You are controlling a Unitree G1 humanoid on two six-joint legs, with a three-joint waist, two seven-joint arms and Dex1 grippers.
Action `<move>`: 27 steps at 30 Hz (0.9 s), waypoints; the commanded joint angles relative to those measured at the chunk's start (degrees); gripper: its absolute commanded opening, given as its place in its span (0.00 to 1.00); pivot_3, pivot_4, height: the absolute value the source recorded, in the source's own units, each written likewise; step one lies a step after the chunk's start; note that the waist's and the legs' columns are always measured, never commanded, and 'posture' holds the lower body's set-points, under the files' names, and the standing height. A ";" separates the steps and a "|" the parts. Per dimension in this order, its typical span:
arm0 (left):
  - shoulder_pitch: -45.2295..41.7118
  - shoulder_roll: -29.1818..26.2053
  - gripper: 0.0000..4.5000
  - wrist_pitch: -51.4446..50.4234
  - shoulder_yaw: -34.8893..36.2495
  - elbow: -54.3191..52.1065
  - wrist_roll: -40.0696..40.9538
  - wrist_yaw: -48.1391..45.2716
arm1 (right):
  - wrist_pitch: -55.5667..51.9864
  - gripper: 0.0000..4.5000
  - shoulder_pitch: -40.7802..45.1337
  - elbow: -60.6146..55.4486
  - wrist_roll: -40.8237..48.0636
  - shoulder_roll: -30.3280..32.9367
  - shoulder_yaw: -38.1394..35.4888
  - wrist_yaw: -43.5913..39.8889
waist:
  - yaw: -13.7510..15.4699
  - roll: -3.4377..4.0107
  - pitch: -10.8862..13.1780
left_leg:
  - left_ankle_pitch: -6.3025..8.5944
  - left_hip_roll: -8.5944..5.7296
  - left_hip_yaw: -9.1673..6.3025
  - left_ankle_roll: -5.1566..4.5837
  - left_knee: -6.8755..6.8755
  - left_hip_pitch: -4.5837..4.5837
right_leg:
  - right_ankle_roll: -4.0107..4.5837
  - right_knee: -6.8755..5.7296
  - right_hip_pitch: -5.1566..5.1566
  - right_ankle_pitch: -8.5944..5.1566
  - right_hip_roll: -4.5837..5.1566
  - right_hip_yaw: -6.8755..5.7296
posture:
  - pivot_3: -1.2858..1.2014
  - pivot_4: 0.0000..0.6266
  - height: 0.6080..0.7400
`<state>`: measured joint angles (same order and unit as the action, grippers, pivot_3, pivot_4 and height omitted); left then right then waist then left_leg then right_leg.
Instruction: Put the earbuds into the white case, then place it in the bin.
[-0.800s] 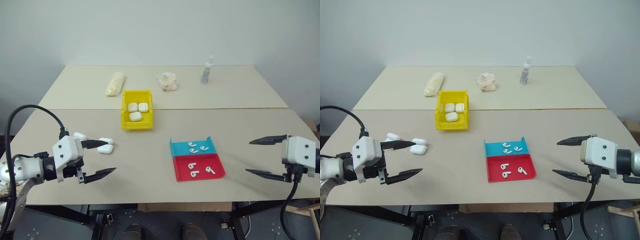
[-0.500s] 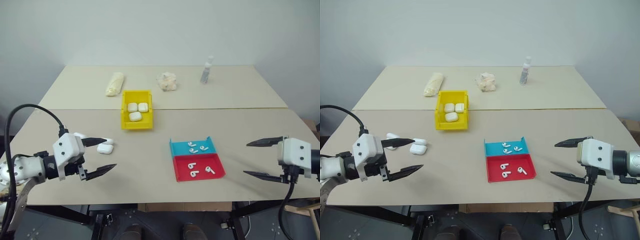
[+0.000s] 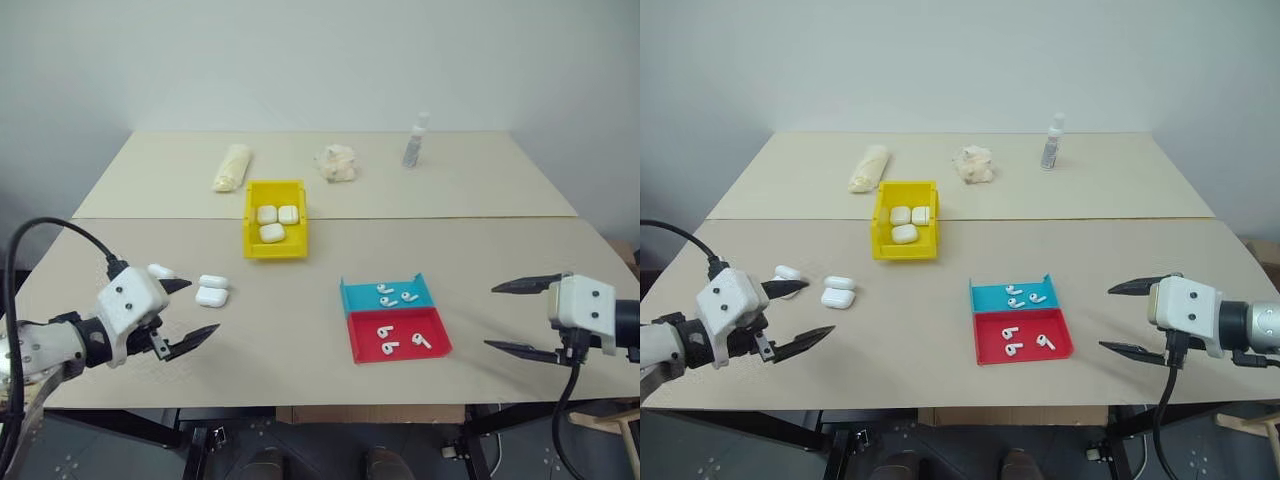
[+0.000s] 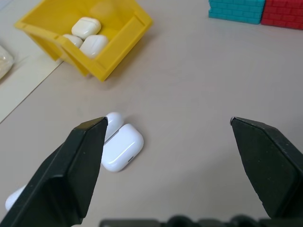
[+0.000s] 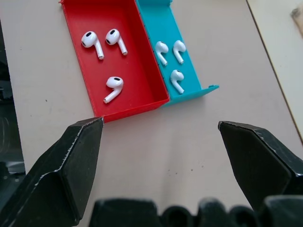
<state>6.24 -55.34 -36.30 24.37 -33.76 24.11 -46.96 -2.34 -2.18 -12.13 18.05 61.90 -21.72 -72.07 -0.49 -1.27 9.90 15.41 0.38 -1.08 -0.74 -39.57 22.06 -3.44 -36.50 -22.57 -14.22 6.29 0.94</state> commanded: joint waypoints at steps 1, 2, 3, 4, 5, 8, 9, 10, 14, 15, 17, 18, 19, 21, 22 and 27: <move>-6.02 -6.21 1.00 -10.44 -0.45 1.08 -1.26 3.98 | -1.08 1.00 -0.62 -2.19 -0.18 -0.13 -0.75 1.71 | 0.05 -0.02 0.01 | 0.00 0.00 -0.03 0.00 -0.01 0.01 | 0.00 -0.02 0.01 0.00 0.00 -0.04 | 0.52 0.24 1.00; -8.13 -9.14 1.00 -12.71 -2.15 3.14 -1.83 3.63 | -1.53 1.00 -0.88 -2.60 -0.11 -0.33 -0.49 2.08 | 0.04 -0.02 0.01 | 0.00 -0.01 -0.03 0.00 -0.01 0.00 | 0.00 -0.02 0.02 0.00 0.00 -0.05 | 0.52 0.24 1.00; -11.27 -11.70 1.00 -15.57 -4.16 6.07 -1.68 3.11 | -1.96 1.00 -1.30 -3.06 0.09 -0.54 -0.27 2.29 | -0.05 -0.02 0.01 | 0.00 -0.02 -0.02 0.00 0.00 -0.03 | -0.01 -0.04 0.02 0.00 0.00 -0.02 | 0.52 0.24 1.00; -13.60 -13.49 1.00 -17.59 -5.71 8.17 -1.53 2.73 | -2.34 1.00 -1.56 -3.46 0.23 -0.67 -0.08 2.48 | -0.13 -0.01 0.01 | 0.00 -0.03 -0.01 0.00 0.01 -0.04 | -0.01 -0.04 0.03 -0.01 -0.01 -0.03 | 0.52 0.24 1.00; -17.51 -15.08 1.00 -19.83 -8.02 11.45 -1.43 2.37 | -2.47 1.00 -2.02 -3.78 0.30 -0.86 0.02 2.59 | -0.18 -0.01 0.01 | 0.00 -0.04 0.00 0.00 0.01 -0.06 | -0.02 -0.04 0.04 -0.01 -0.01 -0.02 | 0.52 0.24 1.00; -34.33 -17.35 1.00 -29.32 -17.68 23.94 -0.89 -0.44 | -4.50 1.00 -2.69 -4.50 -0.11 -0.77 0.87 3.51 | -0.16 -0.04 0.02 | 0.00 -0.05 0.02 0.00 0.12 -0.03 | -0.03 0.01 -0.02 -0.02 -0.01 -0.02 | 0.52 0.24 1.00; -39.86 -17.23 1.00 -32.75 -21.09 27.90 -1.18 -1.33 | -4.86 1.00 -2.68 -4.44 -0.33 -0.71 1.05 3.74 | -0.16 -0.08 0.05 | 0.00 -0.07 0.06 0.00 0.11 -0.02 | -0.04 -0.01 -0.02 -0.02 -0.01 -0.03 | 0.52 0.24 1.00; -45.20 -16.95 1.00 -34.54 -25.07 32.17 -2.82 -2.01 | -5.26 1.00 -2.57 -4.32 -0.63 -0.62 1.27 4.04 | -0.15 -0.14 0.07 | -0.01 -0.12 0.20 0.00 0.11 0.03 | -0.04 -0.03 -0.05 -0.02 -0.01 -0.10 | 0.52 0.24 1.00; -61.53 -15.79 1.00 -32.14 -42.12 47.04 -12.07 -9.47 | -6.37 1.00 -1.87 -3.89 -0.89 -0.36 2.02 4.64 | -0.31 -0.16 0.06 | -0.01 -0.18 0.39 0.00 0.09 0.06 | -0.06 -0.18 -0.04 -0.03 0.00 -0.05 | 0.52 0.24 1.00; -65.09 -14.91 1.00 -30.70 -45.55 50.59 -14.14 -12.13 | -6.50 1.00 -1.73 -3.80 -0.85 -0.38 2.18 4.71 | -0.35 -0.17 0.07 | -0.01 -0.18 0.41 0.00 0.10 0.10 | -0.08 -0.19 -0.09 -0.04 0.00 -0.02 | 0.52 0.24 1.00; -71.43 -11.79 1.00 -28.31 -50.25 59.00 -17.77 -15.42 | -6.53 1.00 -1.24 -3.45 -1.10 -0.55 2.96 5.02 | -0.24 -0.20 0.09 | -0.02 -0.18 0.44 0.01 0.09 0.27 | -0.08 -0.19 -0.29 -0.05 -0.01 -0.03 | 0.52 0.24 1.00; -73.91 -10.08 1.00 -26.76 -51.83 63.45 -19.28 -17.01 | -6.45 1.00 -1.05 -3.30 -1.42 -0.67 3.47 5.28 | -0.20 -0.22 0.10 | -0.03 -0.18 0.46 0.02 0.05 0.36 | -0.08 -0.19 -0.40 -0.05 0.00 -0.02 | 0.52 0.24 1.00; -75.85 -8.60 1.00 -25.44 -53.04 67.22 -20.61 -18.40 | -6.37 1.00 -0.87 -3.12 -1.67 -0.77 3.87 5.46 | -0.21 -0.22 0.10 | -0.03 -0.18 0.46 0.02 -0.02 0.44 | -0.08 -0.20 -0.48 -0.05 -0.01 -0.03 | 0.52 0.24 1.00; -78.18 -5.97 1.00 -22.53 -55.97 73.89 -23.74 -21.24 | -6.56 1.00 -0.68 -3.19 -1.84 -0.98 4.29 5.78 | -0.29 -0.23 0.10 | -0.03 -0.18 0.44 0.01 -0.08 0.56 | -0.08 -0.23 -0.56 -0.05 -0.01 -0.03 | 0.52 0.24 1.00; -78.77 -4.54 1.00 -20.77 -56.94 77.22 -25.28 -21.81 | -6.83 1.00 -0.57 -3.36 -1.64 -1.14 4.38 5.99 | -0.33 -0.22 0.10 | -0.03 -0.18 0.44 0.01 -0.09 0.62 | -0.08 -0.22 -0.61 -0.05 0.00 -0.03 | 0.52 0.24 1.00; -80.79 0.92 1.00 -15.02 -58.06 89.97 -30.69 -24.53 | -7.60 1.00 -1.59 -4.16 -1.79 -1.33 4.06 6.91 | -0.34 -0.29 0.14 | -0.03 -0.17 0.41 0.01 -0.19 0.84 | -0.09 -0.29 -0.78 -0.05 0.00 -0.06 | 0.52 0.24 1.00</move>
<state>-72.17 -53.73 -53.05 -33.88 53.93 -4.34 -70.54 -9.56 -3.48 -14.78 16.02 60.42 -16.34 -65.63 -0.83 -1.57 10.04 15.39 0.21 -0.69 -0.74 -39.79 22.94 -3.53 -36.81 -23.37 -14.27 6.29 0.86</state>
